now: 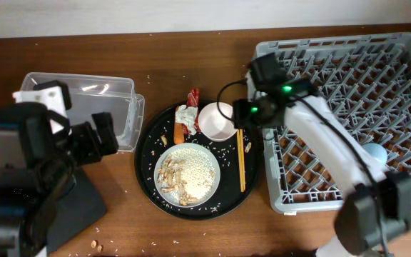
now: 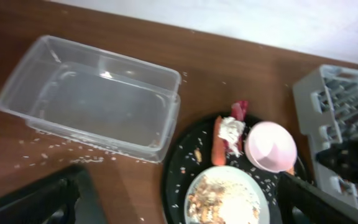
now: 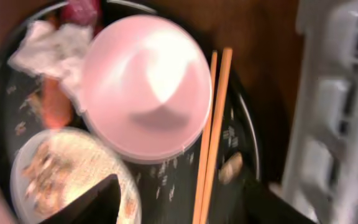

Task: Sort waste into correct bins and load items into the dishwasher rack
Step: 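Reach the right gripper to the pink bowl and grasp its rim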

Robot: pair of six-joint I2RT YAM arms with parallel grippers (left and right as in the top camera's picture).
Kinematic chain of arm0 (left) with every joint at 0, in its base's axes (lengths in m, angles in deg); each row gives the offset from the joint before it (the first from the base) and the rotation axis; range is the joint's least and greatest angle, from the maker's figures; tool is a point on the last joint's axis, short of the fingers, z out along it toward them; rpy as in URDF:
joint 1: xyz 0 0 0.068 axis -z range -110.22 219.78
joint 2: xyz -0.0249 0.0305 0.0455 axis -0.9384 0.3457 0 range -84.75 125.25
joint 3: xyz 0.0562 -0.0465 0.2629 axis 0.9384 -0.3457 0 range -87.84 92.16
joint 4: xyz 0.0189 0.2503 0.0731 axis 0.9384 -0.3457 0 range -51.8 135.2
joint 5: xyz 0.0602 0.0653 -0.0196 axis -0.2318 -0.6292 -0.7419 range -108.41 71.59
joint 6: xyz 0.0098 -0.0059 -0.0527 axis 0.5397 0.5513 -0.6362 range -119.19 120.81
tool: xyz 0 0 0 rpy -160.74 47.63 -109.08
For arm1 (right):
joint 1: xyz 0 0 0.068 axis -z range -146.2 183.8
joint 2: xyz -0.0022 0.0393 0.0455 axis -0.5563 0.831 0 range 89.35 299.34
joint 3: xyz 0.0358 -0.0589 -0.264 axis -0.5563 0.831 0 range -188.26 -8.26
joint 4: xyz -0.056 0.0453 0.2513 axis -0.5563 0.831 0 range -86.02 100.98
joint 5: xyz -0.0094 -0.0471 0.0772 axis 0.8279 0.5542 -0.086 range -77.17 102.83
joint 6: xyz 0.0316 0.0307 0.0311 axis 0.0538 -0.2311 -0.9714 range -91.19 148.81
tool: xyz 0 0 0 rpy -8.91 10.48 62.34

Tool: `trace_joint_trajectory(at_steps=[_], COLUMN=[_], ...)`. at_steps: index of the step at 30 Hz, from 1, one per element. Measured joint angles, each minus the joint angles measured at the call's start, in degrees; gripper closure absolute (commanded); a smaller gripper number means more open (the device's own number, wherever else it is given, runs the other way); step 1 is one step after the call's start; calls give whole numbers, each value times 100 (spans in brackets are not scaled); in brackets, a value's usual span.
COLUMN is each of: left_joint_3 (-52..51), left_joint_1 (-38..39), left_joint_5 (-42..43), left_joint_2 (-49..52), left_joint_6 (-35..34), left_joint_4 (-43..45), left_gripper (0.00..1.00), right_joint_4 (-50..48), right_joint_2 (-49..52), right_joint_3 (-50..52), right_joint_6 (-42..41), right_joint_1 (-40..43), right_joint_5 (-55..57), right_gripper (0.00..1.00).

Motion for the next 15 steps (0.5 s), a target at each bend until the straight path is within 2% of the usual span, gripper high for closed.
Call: trace_joint_trajectory(at_steps=[6,9,11,12,13,15], left_joint_3=[0,0,0,0,0,0], left_joint_1=[0,0,0,0,0,0], left_joint_5=[-190,-229,-232,-232,-232,-234], left_joint_2=[-46,-48,-48,-48,-48,-48], left_joint_6=[-26,-26,-26,-26,-26,-26], left_joint_4=[-7,-9,-9,-9,-11,-68], left_gripper=[0,1,1,1,1,1], right_joint_4=[-638,-833,-925,-933,-933,-940], right_joint_2=[868,986,1012,1021,1032,1043], right_joint_3=[2,2,2,2,2,2], right_joint_6=[-225,-267,-302,-293,-308,-302], right_joint_1=[-22,-22,-22,-22,-22,-22], right_joint_5=[127,111,61,48,37,31], right_gripper=[51,60,72,73,73,56])
